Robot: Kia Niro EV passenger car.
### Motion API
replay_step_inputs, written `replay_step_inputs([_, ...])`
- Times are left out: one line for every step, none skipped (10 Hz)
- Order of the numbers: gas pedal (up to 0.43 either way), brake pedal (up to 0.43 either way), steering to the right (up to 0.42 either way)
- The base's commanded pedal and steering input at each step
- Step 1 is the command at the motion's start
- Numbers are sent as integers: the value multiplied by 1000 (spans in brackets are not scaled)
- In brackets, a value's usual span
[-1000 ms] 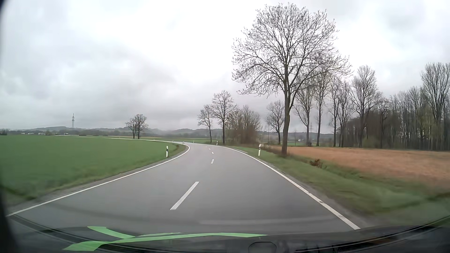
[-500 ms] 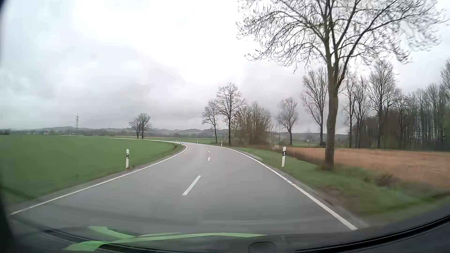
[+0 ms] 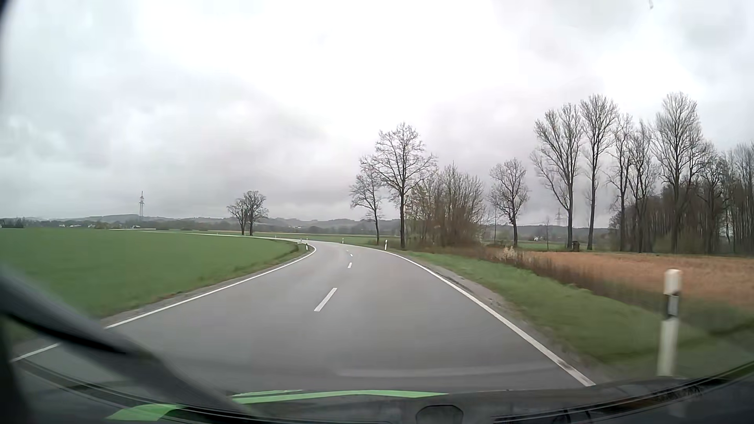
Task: Follow the waypoints while adhering to traffic rules and regulations
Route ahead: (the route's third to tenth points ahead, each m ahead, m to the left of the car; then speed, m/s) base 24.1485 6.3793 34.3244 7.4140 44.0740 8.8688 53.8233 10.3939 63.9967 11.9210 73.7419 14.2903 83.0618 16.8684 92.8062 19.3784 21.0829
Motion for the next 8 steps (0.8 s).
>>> replay_step_inputs([87, 0, -24])
replay_step_inputs([87, 0, -25])
replay_step_inputs([87, 0, -25])
replay_step_inputs([87, 0, -25])
replay_step_inputs([87, 0, -24])
replay_step_inputs([98, 0, -23])
replay_step_inputs([110, 0, -23])
replay_step_inputs([130, 0, -22])
